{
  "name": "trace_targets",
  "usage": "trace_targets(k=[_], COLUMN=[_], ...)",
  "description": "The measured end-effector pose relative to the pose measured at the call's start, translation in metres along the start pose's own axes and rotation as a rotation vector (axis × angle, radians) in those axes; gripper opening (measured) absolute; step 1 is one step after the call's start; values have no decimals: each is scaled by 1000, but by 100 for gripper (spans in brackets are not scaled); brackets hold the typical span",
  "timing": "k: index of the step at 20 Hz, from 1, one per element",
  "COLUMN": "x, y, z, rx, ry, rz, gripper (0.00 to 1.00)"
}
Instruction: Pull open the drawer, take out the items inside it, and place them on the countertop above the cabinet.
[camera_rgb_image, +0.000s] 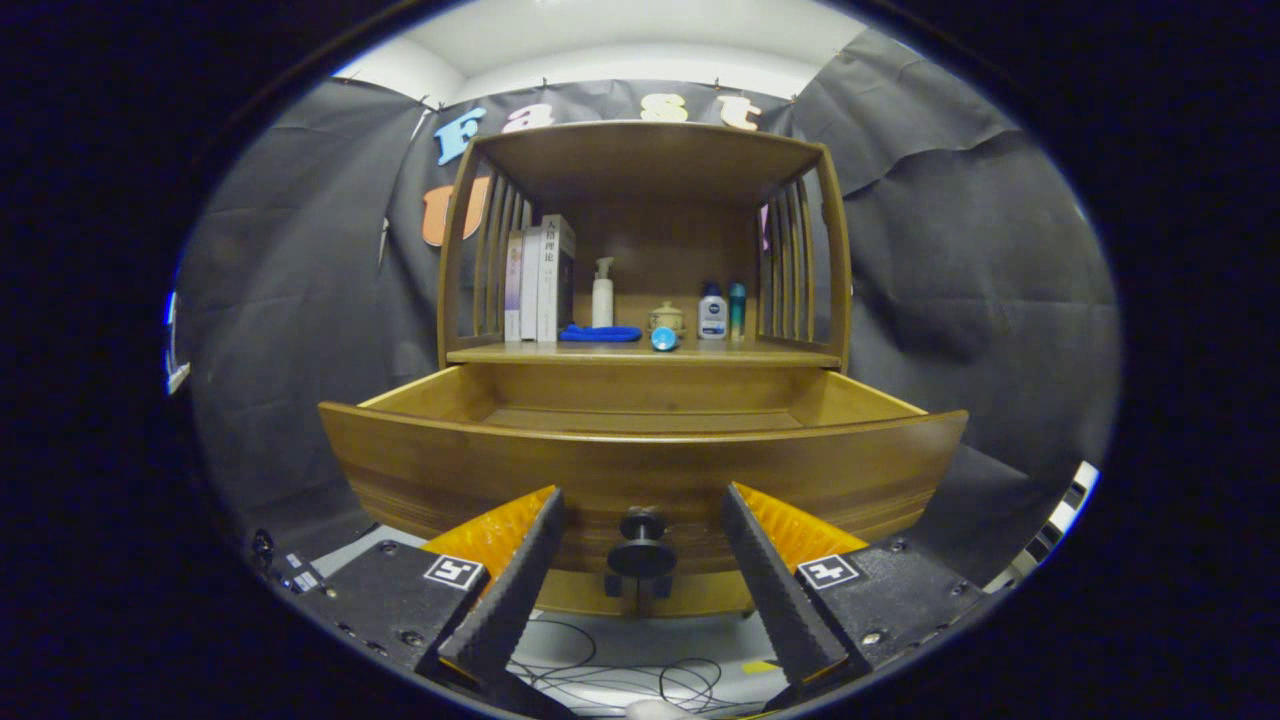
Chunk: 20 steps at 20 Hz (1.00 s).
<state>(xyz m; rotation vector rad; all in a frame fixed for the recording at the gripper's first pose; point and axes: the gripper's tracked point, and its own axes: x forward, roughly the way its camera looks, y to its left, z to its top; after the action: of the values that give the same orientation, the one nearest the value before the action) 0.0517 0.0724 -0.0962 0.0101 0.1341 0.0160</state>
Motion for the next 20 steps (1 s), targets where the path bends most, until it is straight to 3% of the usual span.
trace_targets(k=[7, 13, 20], x=[26, 29, 65], y=[-5, -4, -6], z=[-13, -8, 4], rx=[31, 19, 4], ry=[45, 43, 57], rz=[-12, -10, 8], gripper=[99, 98, 99])
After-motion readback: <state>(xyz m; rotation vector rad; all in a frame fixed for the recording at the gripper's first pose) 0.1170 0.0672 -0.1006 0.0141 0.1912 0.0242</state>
